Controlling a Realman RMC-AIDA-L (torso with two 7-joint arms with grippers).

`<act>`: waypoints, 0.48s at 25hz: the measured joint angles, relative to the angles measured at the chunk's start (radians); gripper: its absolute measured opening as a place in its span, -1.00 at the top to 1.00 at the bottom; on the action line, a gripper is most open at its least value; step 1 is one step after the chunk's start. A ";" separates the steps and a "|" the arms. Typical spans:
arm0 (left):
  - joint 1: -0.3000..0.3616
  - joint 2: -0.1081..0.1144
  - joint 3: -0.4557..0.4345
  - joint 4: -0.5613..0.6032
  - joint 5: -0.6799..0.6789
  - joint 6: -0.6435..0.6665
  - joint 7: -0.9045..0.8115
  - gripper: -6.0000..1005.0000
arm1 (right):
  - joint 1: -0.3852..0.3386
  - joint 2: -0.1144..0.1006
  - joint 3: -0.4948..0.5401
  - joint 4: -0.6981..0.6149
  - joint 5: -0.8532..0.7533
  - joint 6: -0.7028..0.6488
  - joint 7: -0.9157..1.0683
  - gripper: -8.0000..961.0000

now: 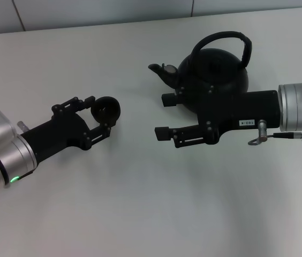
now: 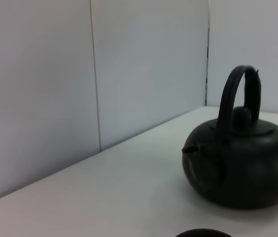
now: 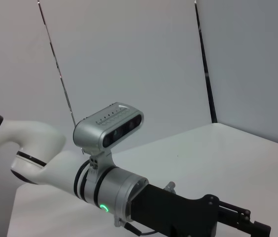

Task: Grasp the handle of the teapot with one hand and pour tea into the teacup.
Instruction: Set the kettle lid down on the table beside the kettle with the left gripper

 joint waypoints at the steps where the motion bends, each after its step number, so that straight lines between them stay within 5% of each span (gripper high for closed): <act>1: 0.001 0.000 0.007 0.002 0.001 0.002 -0.003 -0.33 | -0.001 0.000 0.000 -0.001 -0.001 0.000 0.000 -0.72; 12: 0.002 0.000 0.046 0.001 0.001 -0.004 -0.005 -0.33 | 0.000 0.000 0.000 -0.004 -0.005 -0.005 -0.009 -0.72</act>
